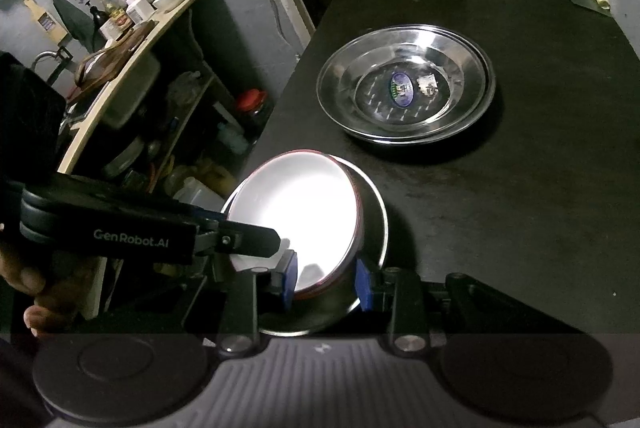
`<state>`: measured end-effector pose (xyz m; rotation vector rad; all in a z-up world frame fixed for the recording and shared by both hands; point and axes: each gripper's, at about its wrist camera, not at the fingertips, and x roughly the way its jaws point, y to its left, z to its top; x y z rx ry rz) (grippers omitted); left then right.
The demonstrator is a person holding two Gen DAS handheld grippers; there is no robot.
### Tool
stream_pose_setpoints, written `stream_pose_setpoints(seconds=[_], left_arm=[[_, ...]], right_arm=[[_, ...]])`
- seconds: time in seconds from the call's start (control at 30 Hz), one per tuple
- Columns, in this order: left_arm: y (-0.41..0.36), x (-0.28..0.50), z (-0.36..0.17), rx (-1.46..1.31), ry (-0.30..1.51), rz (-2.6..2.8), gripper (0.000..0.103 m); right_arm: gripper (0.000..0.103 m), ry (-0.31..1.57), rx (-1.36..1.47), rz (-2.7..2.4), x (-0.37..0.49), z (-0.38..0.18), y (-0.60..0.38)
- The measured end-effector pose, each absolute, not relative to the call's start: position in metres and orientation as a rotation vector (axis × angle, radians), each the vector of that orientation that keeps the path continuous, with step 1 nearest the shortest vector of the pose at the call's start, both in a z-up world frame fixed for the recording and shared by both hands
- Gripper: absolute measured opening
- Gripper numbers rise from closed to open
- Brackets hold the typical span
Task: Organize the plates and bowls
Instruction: 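Lower the second white bowl into the first white bowl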
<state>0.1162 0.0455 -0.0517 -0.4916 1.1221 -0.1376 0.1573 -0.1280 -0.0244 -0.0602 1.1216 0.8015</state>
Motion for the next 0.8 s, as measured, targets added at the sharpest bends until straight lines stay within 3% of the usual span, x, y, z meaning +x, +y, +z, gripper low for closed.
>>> stream_pose_setpoints(seconds=[0.8], left_arm=[[0.035,0.117,-0.037,-0.41,1.118,-0.107,0.033]], right_arm=[[0.036,1.119,-0.071,0.838,0.16,-0.022,-0.131]])
